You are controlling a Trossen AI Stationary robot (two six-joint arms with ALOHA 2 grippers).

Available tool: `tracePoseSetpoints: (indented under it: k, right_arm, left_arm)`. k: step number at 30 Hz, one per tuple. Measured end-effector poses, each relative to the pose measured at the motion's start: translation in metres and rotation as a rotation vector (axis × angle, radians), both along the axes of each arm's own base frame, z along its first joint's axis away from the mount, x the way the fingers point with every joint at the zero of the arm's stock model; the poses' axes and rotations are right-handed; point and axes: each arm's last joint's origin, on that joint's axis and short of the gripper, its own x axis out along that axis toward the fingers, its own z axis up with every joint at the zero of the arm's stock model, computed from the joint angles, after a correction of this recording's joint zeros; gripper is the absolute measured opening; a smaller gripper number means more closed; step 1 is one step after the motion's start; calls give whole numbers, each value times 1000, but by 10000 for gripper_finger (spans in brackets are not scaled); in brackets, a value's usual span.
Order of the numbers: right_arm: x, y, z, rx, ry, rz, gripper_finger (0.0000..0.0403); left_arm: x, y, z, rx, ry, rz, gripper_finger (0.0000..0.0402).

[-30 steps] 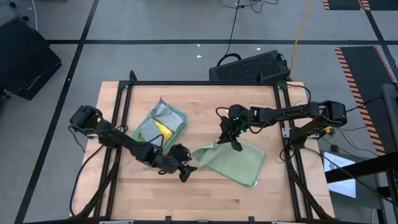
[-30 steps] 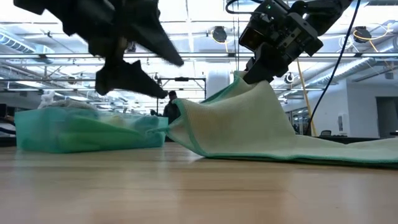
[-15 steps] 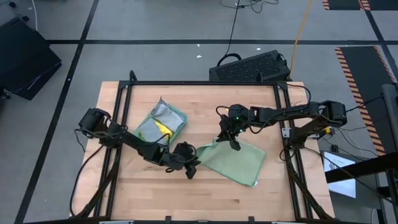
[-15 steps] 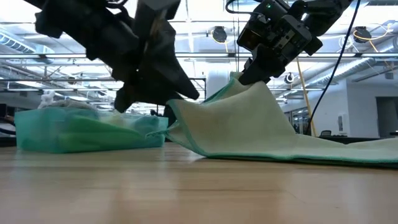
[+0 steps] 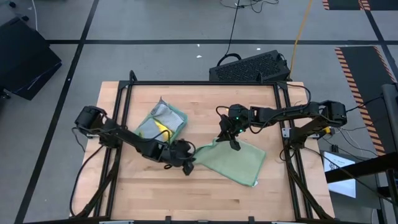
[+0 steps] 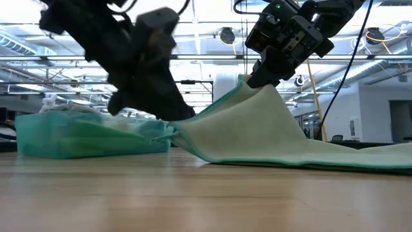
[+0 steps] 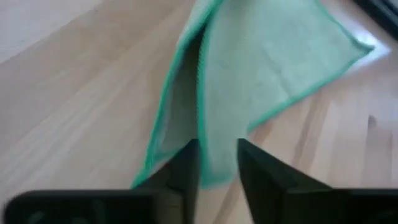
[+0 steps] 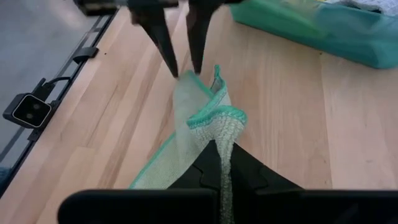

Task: Fold microfiber towels
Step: Fold the light green microfiber cloth

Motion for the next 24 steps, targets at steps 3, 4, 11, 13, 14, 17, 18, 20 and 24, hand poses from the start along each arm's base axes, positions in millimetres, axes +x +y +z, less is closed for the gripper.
tracePoseSetpoints:
  k: [3,4,11,13,14,17,18,20,24]
  right_arm:
    - [0,0,0,0,1,0,0]
    - [0,0,0,0,1,0,0]
    - [0,0,0,2,0,1,0]
    - [0,0,0,2,0,2,0]
    - [0,0,0,3,0,2,0]
    - [0,0,0,3,1,2,0]
    - [0,0,0,3,0,2,0]
    - [0,0,0,3,1,3,0]
    - [0,0,0,3,0,3,0]
  left_arm:
    - [-8,-6,9,41,-2,3,165]
    - [-10,-8,10,56,4,5,188]
    - [-12,-10,-3,162,47,35,348]
    - [-5,-6,-7,172,24,27,376]
    - [-2,-4,-9,166,22,18,383]
    - [5,6,-18,138,40,6,386]
    - [6,10,-19,129,52,0,382]
    - [7,16,-21,116,75,-19,371]
    - [9,24,-21,86,99,-97,339]
